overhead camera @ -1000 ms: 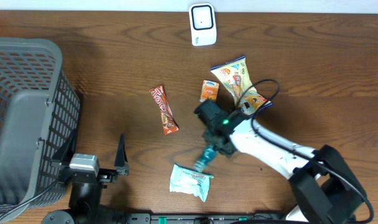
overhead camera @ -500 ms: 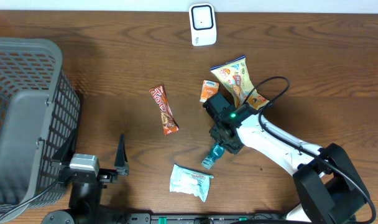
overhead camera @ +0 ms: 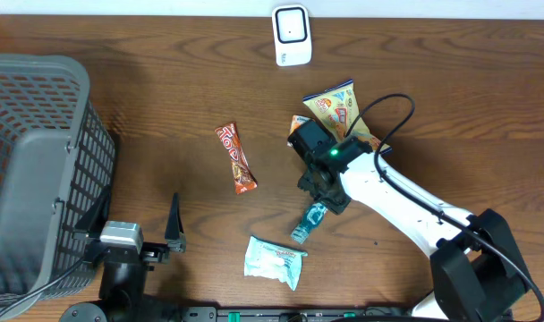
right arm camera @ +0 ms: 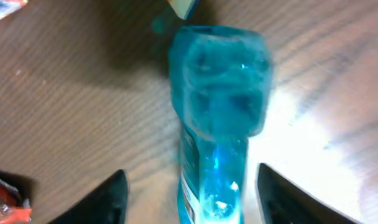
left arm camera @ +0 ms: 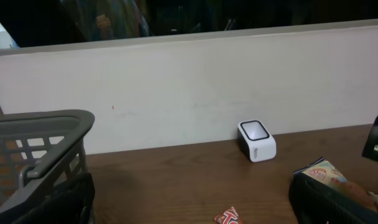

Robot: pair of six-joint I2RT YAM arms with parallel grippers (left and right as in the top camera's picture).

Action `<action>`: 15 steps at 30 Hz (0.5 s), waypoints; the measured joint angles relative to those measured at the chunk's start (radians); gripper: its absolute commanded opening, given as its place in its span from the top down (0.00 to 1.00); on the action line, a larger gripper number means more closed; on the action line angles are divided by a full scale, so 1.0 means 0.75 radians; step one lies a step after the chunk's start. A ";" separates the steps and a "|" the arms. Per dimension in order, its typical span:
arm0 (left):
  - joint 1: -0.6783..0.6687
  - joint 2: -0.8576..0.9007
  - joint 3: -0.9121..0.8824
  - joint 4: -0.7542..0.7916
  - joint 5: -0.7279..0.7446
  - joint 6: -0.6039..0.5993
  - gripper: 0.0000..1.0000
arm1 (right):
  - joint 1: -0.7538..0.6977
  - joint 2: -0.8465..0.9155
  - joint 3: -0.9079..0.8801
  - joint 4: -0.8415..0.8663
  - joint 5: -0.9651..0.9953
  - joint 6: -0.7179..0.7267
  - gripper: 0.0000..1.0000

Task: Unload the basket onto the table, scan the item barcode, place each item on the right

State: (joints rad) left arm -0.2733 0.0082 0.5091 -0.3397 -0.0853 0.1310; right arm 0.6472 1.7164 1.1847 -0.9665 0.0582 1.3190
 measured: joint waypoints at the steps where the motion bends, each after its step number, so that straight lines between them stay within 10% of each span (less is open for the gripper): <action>1: 0.000 0.000 0.000 0.000 0.000 0.000 0.00 | 0.000 0.000 0.020 -0.033 -0.002 -0.003 0.18; 7: 0.000 0.000 0.000 0.000 0.000 0.000 0.00 | 0.000 -0.003 0.100 -0.129 -0.001 -0.039 0.01; 15: 0.000 0.000 0.000 0.000 0.000 0.000 0.00 | -0.012 -0.003 0.102 -0.139 0.003 -0.067 0.01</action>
State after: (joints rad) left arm -0.2733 0.0082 0.5091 -0.3397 -0.0853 0.1310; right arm 0.6380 1.7142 1.2613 -1.0710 0.0605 1.2686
